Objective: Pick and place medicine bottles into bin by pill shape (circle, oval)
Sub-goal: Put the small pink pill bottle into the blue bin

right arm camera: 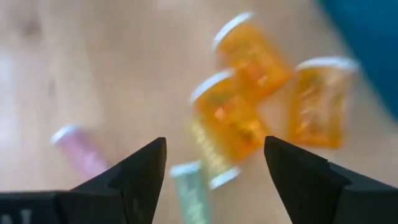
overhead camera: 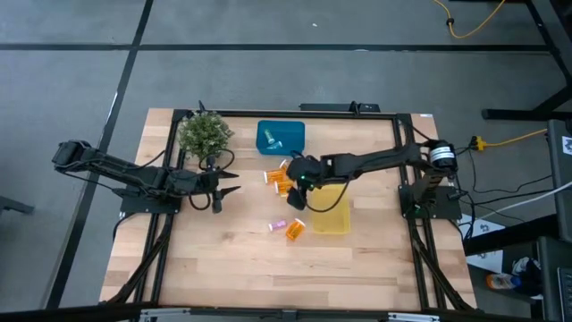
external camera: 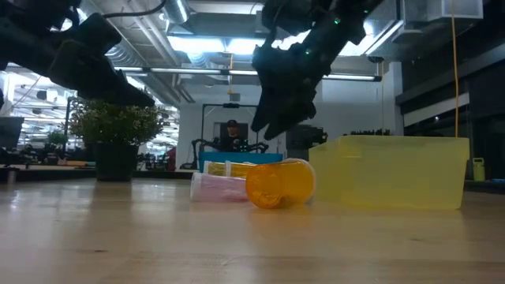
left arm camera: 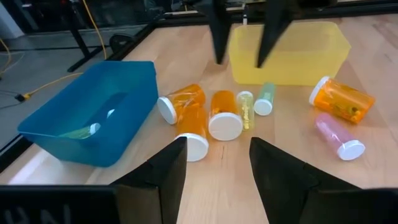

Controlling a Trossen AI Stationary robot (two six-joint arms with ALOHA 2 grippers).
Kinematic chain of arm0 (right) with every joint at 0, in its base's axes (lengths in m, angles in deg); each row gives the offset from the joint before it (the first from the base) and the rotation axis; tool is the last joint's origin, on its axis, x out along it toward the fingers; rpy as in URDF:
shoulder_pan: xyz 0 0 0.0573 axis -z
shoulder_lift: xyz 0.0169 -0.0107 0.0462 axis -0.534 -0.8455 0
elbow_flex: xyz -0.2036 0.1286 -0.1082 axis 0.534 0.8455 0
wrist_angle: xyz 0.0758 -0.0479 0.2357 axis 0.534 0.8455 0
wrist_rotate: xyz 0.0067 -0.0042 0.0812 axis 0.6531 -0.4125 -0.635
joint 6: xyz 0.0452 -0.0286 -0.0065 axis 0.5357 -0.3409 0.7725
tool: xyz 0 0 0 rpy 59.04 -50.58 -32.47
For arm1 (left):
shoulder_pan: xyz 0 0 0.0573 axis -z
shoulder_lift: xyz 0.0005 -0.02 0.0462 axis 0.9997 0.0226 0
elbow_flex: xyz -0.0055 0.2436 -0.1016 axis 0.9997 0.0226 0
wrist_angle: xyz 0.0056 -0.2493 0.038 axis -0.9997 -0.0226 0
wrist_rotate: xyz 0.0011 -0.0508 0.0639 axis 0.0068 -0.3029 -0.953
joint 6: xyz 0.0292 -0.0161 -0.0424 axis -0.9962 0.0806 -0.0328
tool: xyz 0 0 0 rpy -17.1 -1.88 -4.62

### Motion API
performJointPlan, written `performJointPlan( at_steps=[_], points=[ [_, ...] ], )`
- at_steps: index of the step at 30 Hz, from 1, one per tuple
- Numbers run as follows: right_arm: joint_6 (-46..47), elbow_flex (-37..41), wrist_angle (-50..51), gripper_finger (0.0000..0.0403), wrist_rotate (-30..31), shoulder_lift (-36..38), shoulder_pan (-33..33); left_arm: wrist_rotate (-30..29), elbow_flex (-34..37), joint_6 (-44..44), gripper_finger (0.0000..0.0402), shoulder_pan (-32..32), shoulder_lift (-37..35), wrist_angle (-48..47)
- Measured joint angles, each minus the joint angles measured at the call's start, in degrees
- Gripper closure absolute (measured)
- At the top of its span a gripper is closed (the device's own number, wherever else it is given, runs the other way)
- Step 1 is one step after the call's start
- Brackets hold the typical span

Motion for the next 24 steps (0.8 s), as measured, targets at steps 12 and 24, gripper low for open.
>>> performJointPlan(
  at_steps=[12,24],
  points=[
    [0.20,-2.60,4.06,0.0130,-6.08,-5.29,-2.73,-0.02,0.01,-0.01,0.0233,0.01,0.00,-0.02],
    [-2.01,-4.94,3.15,0.0130,-6.20,-7.45,-4.71,-0.04,0.00,-0.02,0.0233,0.00,0.00,0.00]
  ],
)
